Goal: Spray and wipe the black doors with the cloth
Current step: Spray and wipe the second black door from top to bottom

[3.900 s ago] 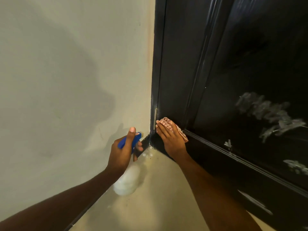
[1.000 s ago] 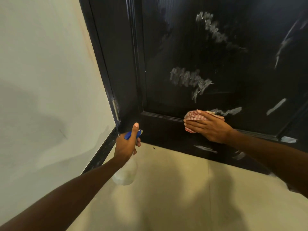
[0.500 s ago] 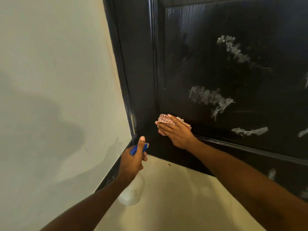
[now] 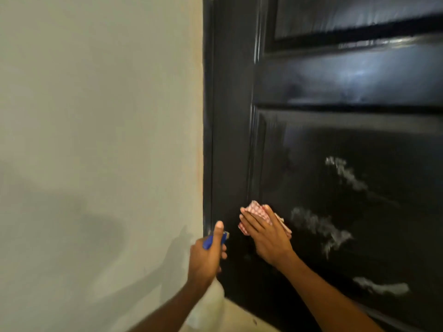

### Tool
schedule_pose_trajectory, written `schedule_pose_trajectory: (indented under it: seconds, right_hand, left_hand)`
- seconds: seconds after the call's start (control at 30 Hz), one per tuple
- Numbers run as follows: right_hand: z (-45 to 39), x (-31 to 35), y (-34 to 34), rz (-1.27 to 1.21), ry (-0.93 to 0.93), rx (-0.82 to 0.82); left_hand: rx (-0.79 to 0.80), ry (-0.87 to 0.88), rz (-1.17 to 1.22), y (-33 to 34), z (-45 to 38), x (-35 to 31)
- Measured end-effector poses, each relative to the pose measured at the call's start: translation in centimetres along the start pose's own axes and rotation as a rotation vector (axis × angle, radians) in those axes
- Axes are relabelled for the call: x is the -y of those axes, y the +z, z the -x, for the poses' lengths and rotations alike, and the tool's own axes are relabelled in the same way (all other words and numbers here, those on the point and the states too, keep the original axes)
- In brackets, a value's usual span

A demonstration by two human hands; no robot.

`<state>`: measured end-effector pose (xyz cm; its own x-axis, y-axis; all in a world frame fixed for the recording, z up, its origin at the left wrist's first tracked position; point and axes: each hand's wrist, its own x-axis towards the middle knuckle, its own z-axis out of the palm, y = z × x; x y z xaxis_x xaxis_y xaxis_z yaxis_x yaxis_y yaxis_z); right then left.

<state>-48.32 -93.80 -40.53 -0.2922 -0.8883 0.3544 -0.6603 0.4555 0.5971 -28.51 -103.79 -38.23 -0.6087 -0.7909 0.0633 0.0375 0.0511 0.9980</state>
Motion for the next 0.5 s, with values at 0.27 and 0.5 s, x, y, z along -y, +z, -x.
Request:
schedule_pose_trajectory:
  seconds: [0.27,0.5]
  right_hand:
    - [-7.5,-11.4,-10.9,0.11,-0.041,-0.295]
    - [-10.3,-12.1,-13.6,-0.011,0.307,-0.527]
  left_hand:
    - [-0.04,-0.018,0.172,2.0,-2.0,-6.1]
    - [-0.017,-0.007,0.296,2.2,-2.9,-7.7]
